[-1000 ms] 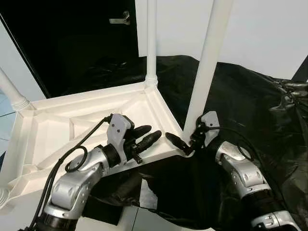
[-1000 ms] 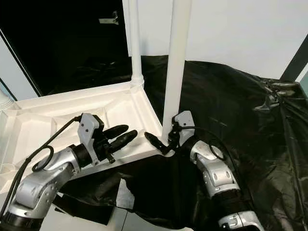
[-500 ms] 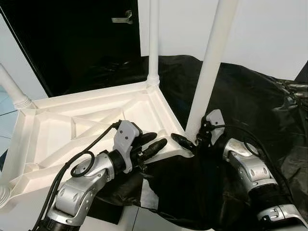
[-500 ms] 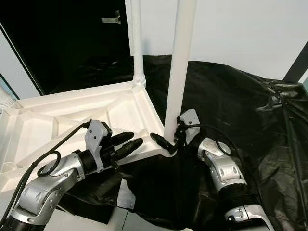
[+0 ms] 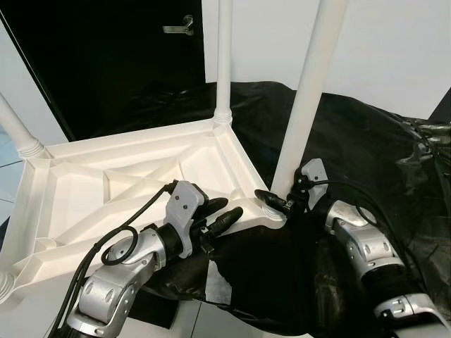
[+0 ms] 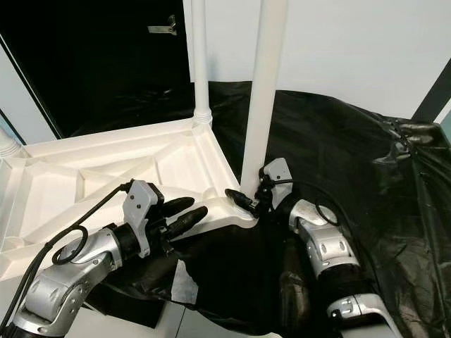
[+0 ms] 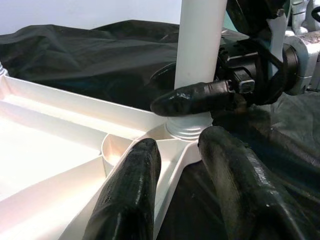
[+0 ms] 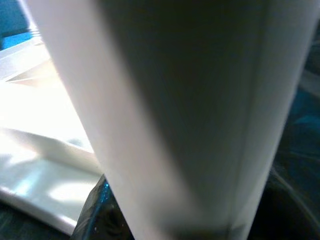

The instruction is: Building children table

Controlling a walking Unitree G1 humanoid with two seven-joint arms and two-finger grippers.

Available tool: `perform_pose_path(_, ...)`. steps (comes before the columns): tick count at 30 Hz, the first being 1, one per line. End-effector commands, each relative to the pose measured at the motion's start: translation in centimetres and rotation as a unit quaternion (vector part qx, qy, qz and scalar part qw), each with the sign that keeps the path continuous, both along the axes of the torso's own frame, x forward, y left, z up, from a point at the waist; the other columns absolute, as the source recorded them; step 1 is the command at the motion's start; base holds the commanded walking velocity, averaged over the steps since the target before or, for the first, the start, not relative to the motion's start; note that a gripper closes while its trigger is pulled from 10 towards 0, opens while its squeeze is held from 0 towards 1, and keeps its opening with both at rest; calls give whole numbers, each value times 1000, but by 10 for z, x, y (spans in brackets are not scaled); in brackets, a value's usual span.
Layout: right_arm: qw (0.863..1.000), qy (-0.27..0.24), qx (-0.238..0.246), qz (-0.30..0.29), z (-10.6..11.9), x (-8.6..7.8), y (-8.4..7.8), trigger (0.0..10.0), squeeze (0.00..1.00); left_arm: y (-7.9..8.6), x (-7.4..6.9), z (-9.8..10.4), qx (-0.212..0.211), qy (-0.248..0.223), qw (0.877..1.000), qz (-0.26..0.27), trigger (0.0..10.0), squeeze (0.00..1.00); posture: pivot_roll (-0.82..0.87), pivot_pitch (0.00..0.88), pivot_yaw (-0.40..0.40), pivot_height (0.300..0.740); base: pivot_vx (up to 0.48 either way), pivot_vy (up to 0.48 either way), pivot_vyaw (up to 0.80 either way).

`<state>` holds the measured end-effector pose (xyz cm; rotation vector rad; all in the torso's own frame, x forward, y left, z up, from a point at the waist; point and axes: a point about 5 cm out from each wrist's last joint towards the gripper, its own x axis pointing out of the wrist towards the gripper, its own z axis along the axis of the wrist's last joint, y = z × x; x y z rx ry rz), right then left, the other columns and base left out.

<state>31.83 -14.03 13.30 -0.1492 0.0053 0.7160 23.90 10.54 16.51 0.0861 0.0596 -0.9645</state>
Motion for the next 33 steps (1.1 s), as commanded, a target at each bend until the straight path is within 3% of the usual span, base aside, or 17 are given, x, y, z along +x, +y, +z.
perform_pose_path(1,998,4,-5,-59,-5,-1,-6,0,0,0,-1,0,7,-8,1000,17,10000,0,90,0,-58,740,0,0,0)
perform_pose_path(5,991,4,10,-135,-7,-6,-2,0,0,-1,1,-2,15,-12,1000,22,10000,0,88,0,-59,740,0,0,0)
perform_pose_path(8,973,10,25,-229,-12,-11,1,0,0,-2,3,-2,19,-17,999,28,10000,0,86,0,-56,740,0,0,0)
perform_pose_path(11,965,7,22,-263,-14,-14,2,0,0,-1,4,-2,19,-17,999,31,10000,0,87,0,-56,740,0,0,0)
perform_pose_path(13,942,9,29,-335,-16,-20,7,0,0,-1,6,-2,21,-22,999,36,10000,0,90,0,-54,740,0,0,0)
perform_pose_path(14,942,9,29,-335,-16,-20,7,0,0,-1,6,-2,21,-22,999,36,10000,0,90,0,-54,740,0,0,0)
perform_pose_path(15,933,14,39,-358,-17,-22,10,0,0,-1,7,-1,22,-23,999,38,10000,0,93,0,-54,740,0,0,0)
perform_pose_path(19,932,12,55,-357,-13,-25,18,0,0,-1,9,-1,24,-26,999,39,10000,0,85,0,-46,740,0,0,0)
perform_pose_path(20,934,10,62,-351,-12,-27,20,3725,0,-1,10,0,25,-29,999,38,10000,0,85,0,-46,740,0,0,0)
perform_pose_path(22,935,8,65,-347,-10,-27,21,3725,0,-1,10,0,26,-30,998,38,10000,0,85,0,-46,740,0,0,0)
perform_pose_path(23,936,1,65,-345,-9,-27,20,10000,0,-1,11,1,27,-32,998,37,10000,0,82,0,-42,740,0,0,0)
perform_pose_path(26,937,-5,67,-344,-6,-27,19,10000,0,0,13,2,28,-33,998,37,10000,0,80,0,-41,740,0,0,0)
perform_pose_path(27,938,-10,69,-339,-3,-27,19,10000,604,-1,13,2,28,-34,998,37,10000,0,76,0,-39,740,0,0,0)
perform_pose_path(28,938,-10,69,-339,-3,-27,19,10000,604,-1,13,2,28,-34,998,37,10000,0,76,0,-39,740,0,0,0)
perform_pose_path(29,940,-13,69,-333,-1,-27,18,10000,1000,-1,12,2,27,-34,998,36,10000,0,75,0,-40,740,0,0,0)
perform_pose_path(31,940,-13,69,-333,-1,-27,18,10000,1000,-1,12,2,27,-34,998,36,10000,0,75,0,-40,740,0,0,0)
perform_pose_path(33,955,-19,74,-288,1,-28,14,10000,1000,-2,12,1,28,-34,998,34,10000,0,67,0,-39,740,0,0,0)
